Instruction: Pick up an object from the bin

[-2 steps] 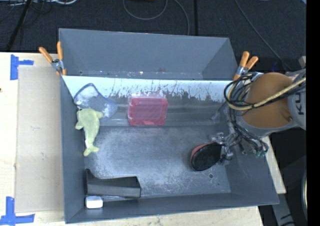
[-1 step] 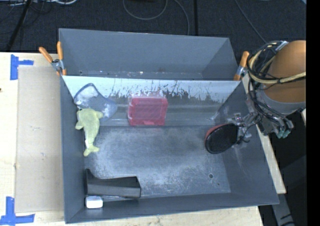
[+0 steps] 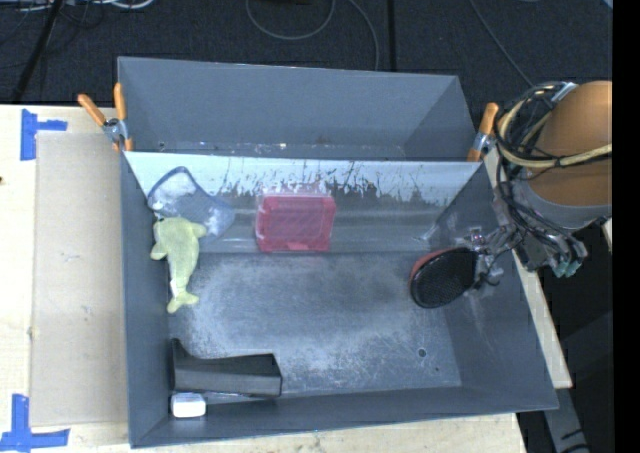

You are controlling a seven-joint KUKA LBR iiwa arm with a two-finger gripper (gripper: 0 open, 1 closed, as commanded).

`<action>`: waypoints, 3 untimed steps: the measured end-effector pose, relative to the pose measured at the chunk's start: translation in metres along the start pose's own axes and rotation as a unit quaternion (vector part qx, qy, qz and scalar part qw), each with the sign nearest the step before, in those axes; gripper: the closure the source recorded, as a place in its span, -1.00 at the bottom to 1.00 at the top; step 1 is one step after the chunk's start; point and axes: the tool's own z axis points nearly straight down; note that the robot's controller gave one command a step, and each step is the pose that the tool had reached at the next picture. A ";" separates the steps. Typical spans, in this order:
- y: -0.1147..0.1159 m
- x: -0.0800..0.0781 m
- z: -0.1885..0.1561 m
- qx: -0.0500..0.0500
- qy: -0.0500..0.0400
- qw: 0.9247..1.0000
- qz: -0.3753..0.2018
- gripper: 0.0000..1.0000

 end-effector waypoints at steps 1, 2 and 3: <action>0.017 -0.005 -0.043 -0.001 0.003 1.000 -0.014 1.00; 0.022 -0.008 -0.059 -0.001 0.002 1.000 -0.018 1.00; 0.014 -0.022 -0.093 0.000 -0.001 0.996 -0.085 1.00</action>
Offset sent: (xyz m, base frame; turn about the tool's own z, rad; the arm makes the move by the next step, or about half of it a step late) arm 0.0177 0.0398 0.1490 -0.0336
